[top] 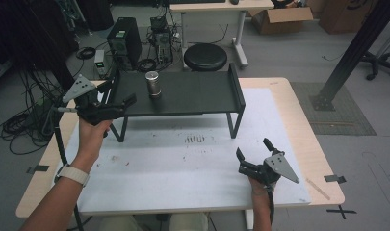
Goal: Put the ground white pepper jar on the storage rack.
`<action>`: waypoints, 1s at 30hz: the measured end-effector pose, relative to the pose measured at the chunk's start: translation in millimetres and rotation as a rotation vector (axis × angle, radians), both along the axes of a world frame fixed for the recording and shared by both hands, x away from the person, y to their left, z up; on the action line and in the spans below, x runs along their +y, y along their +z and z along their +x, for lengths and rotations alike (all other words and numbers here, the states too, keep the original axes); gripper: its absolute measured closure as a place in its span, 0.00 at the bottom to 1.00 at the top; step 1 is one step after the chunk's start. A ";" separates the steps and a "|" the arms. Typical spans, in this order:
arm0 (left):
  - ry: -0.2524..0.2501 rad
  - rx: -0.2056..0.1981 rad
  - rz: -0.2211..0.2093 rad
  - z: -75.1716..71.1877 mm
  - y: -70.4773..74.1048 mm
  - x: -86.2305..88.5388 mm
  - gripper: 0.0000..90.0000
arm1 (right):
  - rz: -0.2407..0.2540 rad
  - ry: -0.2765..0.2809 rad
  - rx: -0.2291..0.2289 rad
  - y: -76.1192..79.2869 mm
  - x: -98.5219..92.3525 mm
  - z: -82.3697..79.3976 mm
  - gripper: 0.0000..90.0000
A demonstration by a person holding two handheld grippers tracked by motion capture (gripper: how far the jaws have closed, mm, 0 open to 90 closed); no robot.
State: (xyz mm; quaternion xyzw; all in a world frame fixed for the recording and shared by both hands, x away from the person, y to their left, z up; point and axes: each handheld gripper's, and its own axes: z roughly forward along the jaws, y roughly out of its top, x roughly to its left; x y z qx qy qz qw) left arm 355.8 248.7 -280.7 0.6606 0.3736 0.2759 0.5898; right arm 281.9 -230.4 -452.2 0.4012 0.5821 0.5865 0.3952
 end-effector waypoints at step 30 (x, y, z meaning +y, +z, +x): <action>-0.070 -0.068 0.009 -41.8 -27.5 9.1 0.00 | 0.000 0.000 -0.001 0.0 0.1 -0.2 0.00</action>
